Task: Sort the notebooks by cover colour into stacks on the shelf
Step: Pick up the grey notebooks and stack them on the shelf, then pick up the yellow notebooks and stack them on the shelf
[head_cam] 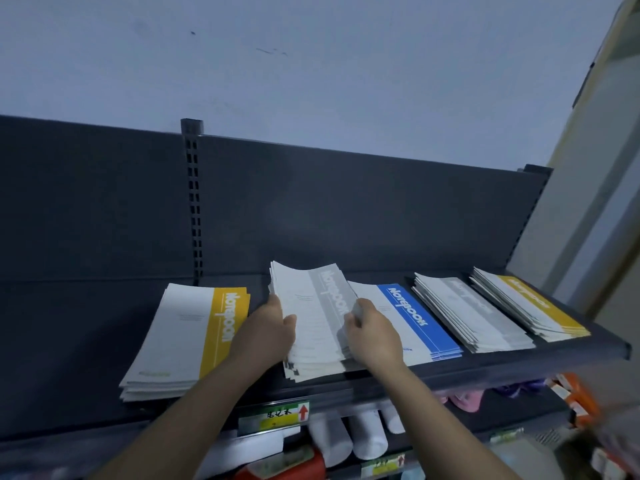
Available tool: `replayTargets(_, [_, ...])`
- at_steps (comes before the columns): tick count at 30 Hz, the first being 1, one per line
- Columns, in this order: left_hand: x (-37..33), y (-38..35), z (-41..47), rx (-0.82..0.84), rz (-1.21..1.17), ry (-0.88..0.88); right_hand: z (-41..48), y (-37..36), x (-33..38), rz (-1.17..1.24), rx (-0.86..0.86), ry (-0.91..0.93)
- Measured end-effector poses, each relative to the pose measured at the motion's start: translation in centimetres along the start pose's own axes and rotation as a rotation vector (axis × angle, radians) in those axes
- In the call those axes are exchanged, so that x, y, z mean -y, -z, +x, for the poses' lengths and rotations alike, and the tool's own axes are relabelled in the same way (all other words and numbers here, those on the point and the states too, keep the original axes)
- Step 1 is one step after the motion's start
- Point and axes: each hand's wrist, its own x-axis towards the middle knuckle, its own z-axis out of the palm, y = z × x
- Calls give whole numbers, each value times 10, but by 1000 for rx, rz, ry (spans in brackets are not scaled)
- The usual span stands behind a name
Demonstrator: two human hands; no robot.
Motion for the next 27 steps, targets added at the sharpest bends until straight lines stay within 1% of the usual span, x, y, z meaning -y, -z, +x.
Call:
replayTargets(6, [-7, -10, -2, -41, 207, 7, 11, -6, -15, -179, 16, 127])
replayTargets(8, [-7, -13, -1, -48, 267, 13, 15, -8, -19, -244, 34, 144])
replayTargets(12, [-10, -17, -3, -59, 302, 47, 21, -8, -24, -298, 73, 176])
replayTargets(14, [-11, -17, -6, -68, 289, 46, 23, -6, -24, -286, 57, 216])
replayTargets(16, [-13, -12, -13, -107, 262, 13, 26, -5, -21, -258, 49, 258])
replayTargets(18, [-13, -2, -23, -158, 294, 11, 28, -7, -15, -214, 39, 316])
replayTargets(22, [1, 27, -39, -259, 531, 81, 25, -16, 10, -150, 48, 496])
replayTargets(27, [32, 77, -68, -294, 732, 150, 9, -37, 71, -90, 69, 713])
